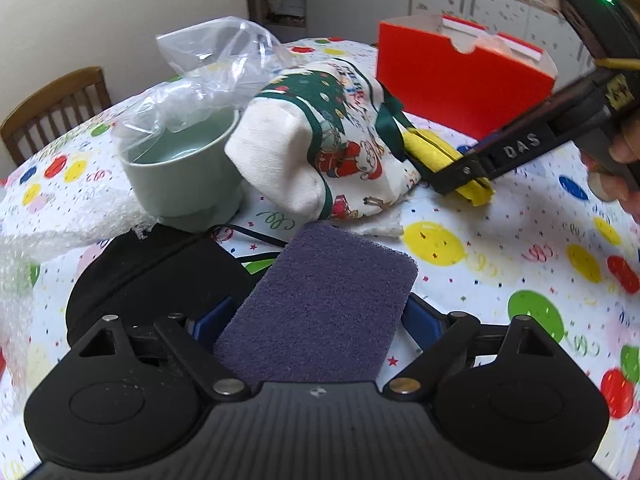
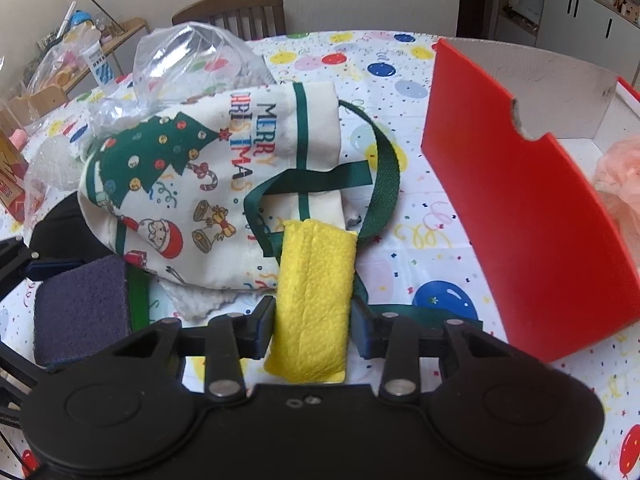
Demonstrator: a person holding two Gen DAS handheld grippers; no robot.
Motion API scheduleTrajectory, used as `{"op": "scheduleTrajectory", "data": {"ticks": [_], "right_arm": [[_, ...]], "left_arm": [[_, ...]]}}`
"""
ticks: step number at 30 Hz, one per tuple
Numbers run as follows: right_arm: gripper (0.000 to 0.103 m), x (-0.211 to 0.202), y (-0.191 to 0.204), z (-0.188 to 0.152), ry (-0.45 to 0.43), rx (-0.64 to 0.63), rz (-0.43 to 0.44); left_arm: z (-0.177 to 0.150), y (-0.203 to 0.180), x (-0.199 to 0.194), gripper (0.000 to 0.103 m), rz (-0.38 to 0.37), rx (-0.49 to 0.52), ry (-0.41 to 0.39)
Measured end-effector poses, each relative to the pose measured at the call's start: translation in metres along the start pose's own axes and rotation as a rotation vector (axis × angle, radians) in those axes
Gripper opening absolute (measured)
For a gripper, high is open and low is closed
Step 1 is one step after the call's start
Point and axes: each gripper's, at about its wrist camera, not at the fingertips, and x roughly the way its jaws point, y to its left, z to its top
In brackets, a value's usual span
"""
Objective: Organize soft objects
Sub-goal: 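Carry the yellow cloth and purple sponge into the red shoebox with both grippers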
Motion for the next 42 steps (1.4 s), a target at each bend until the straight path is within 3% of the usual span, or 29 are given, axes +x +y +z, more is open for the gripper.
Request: {"op": "scheduleTrajectory", "data": {"ticks": [20,31,42], "right_arm": [[0.037,-0.090,-0.024,-0.004,-0.162,-0.008,0.095],[0.037,-0.136,-0.061,0.007,-0.229,-0.017,0.137],[0.037,-0.151,-0.131,0.017,-0.265,-0.009,0.107]], "left_arm": [[0.020,-0.014,-0.050,0.090,0.048,-0.286,-0.070],[0.072,-0.057,-0.075,0.090,0.052,-0.312,-0.148],[0.140,-0.109,-0.049,0.090,0.046,-0.303,-0.180]]}}
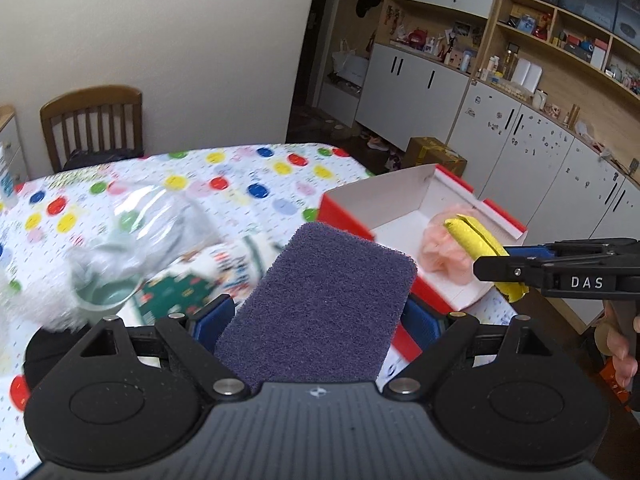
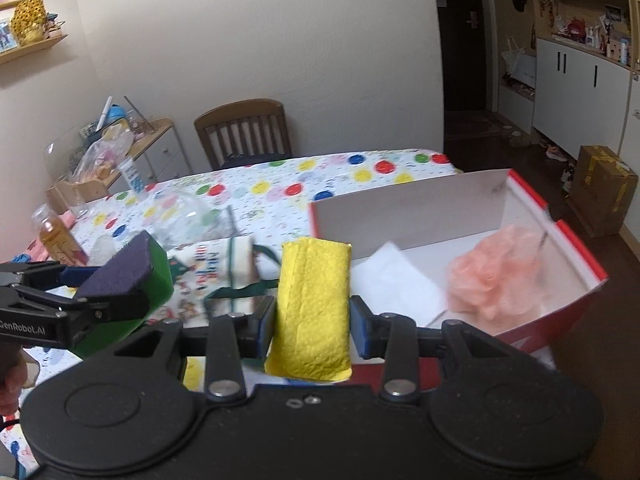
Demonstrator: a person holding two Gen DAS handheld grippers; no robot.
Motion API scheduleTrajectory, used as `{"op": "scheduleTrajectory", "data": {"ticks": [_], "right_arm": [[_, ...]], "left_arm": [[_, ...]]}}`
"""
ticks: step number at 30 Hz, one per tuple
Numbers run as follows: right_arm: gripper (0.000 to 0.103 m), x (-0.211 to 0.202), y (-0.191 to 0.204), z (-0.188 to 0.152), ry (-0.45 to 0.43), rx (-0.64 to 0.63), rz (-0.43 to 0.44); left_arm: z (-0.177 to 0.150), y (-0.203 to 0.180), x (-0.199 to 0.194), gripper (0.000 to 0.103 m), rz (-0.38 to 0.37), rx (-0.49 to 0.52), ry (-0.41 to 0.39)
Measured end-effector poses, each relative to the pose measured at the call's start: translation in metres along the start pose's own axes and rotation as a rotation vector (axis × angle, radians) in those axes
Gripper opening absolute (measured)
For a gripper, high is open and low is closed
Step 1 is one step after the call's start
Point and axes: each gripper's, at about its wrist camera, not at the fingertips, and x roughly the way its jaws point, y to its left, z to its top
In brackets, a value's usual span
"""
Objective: Organize soft objects
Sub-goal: 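Carry the yellow cloth and purple sponge into the red shoebox with both grippers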
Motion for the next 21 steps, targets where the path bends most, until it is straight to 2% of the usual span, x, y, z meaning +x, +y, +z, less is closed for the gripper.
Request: {"op": "scheduleTrajectory", "data": {"ticks": [11,21], "right_arm": [[0.037,0.013,-0.065,0.010,0.017,0.001,-0.019],[0.037,0.041,-0.090,0.015,0.070,-0.056,-0.014]], "left_arm": [[0.047,-0.060,0.066,0.090,0.018,-0.009,0.016],[0.089,-0.097,0.133,0.090,0.055,0.015,0.054]]}}
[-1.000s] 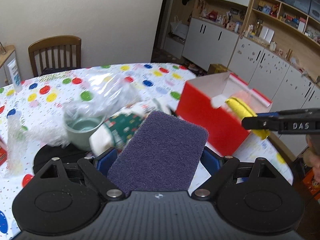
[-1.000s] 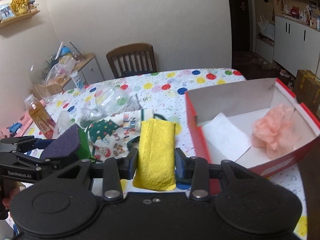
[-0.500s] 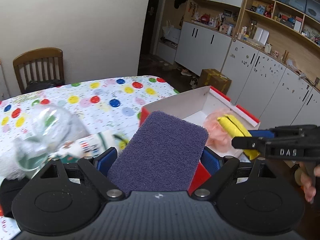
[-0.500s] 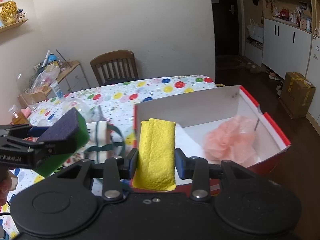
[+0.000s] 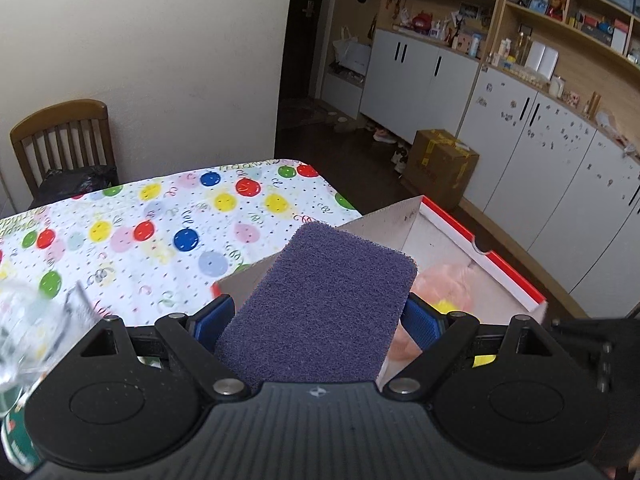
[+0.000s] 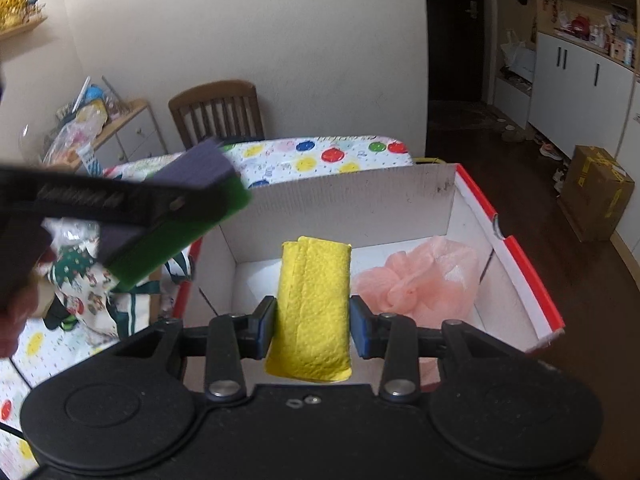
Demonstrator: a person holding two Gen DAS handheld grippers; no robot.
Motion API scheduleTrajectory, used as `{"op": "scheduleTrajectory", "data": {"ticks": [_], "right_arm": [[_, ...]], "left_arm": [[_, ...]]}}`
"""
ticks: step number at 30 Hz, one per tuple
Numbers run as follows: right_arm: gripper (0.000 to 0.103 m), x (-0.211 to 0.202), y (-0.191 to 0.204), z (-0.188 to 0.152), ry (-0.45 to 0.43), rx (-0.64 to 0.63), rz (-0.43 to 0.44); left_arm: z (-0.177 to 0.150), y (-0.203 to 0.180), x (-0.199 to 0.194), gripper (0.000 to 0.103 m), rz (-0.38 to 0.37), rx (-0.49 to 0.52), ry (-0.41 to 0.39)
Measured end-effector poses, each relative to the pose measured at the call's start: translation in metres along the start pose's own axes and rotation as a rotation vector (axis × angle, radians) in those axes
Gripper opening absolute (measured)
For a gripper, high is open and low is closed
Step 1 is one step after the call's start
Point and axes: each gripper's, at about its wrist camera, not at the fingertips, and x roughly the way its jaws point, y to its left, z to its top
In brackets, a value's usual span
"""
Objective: Organize soft objects
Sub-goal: 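Carry the yellow cloth and purple sponge into the red shoebox with both grippers, then open both grippers to release the yellow cloth and purple sponge in the box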
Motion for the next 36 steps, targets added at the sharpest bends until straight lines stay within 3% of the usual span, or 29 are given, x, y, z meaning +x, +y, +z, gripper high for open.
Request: {"op": "scheduleTrajectory", "data": {"ticks": [6,15,24,36], "right_arm": [[0.037,0.018,-0.005,-0.001,0.052,-0.027,0.017],[0.037,0.054,-0.008,0.001,0.163,-0.164,0.044],[0.037,0.075,-0.003,-0.007,0.246,-0.226,0.084],[0.037,0.080,0.001,-0.011,0.296,-0.212,0.076]], "left_arm": [[0.017,-0.019,0.044,0.090,0.011,0.075,0.061],[0.019,-0.033,0.097,0.090,0.009,0.142,0.163],[0.007,-0.046,0.127,0.090,0.038,0.182,0.236],[0.004,-0.051,0.155,0.090,0.059,0.178,0.360]]}}
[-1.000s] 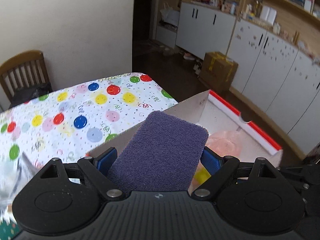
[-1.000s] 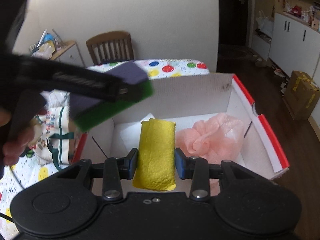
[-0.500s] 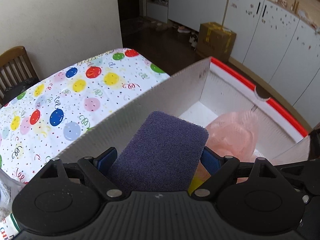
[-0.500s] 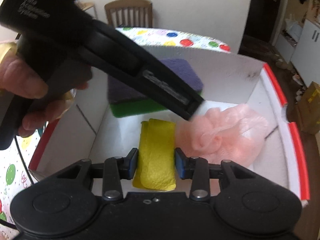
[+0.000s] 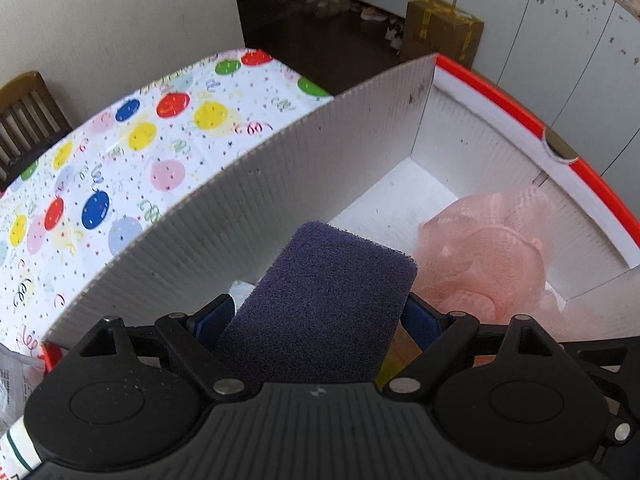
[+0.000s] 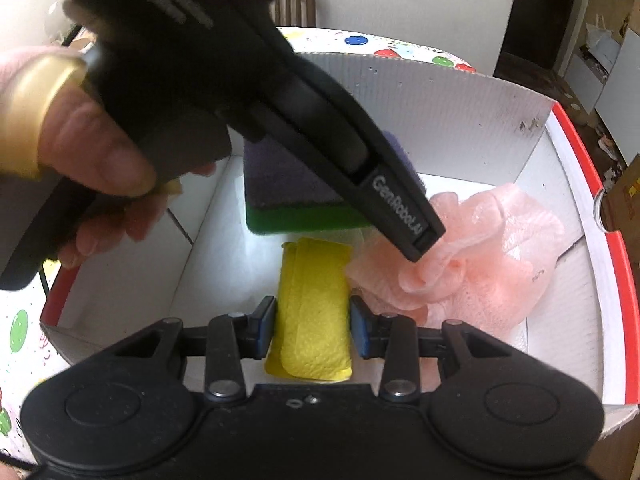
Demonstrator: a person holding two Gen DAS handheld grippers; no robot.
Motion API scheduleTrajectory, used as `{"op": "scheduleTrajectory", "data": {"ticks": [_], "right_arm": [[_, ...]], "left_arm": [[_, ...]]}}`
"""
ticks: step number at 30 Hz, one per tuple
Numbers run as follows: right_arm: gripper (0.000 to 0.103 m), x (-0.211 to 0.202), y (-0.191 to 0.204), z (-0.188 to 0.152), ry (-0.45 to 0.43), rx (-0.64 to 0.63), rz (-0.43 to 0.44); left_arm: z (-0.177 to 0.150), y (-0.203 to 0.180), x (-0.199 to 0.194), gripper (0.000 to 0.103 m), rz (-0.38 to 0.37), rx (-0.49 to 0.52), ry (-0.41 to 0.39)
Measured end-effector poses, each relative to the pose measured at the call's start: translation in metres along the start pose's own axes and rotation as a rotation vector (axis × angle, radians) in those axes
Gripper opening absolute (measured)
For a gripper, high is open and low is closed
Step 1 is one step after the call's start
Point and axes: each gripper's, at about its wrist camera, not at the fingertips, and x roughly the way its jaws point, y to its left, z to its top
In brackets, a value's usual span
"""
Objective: Organize soft objects
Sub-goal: 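Open both grippers to release the yellow cloth and purple sponge in the box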
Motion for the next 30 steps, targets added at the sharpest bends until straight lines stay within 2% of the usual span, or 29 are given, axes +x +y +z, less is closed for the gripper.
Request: {"op": "scheduleTrajectory", "data": {"ticks": [7,13,22,30], "right_arm": [[0.037,0.000,-0.006,0.004,0.010,0.027,-0.014],[0.039,-0.001,-0.012,0.010,0.003,0.044,-0.011],[0.049,-0.007,-0.015,0.005,-0.010,0.054,0.009],[0.055,-0.032,-0.018,0.003,-0.067,0.075,0.031]], "left_arm": [[-0.001,0.001,0.012,0.091,0.006,-0.034,0.074],[-0.002,0.000,0.014,0.091,-0.002,-0.040,0.080],[-0.007,0.004,0.009,0.096,-0.038,-0.105,0.070],[-0.012,0.006,-0.020,0.098,-0.067,-0.115,-0.016]]}}
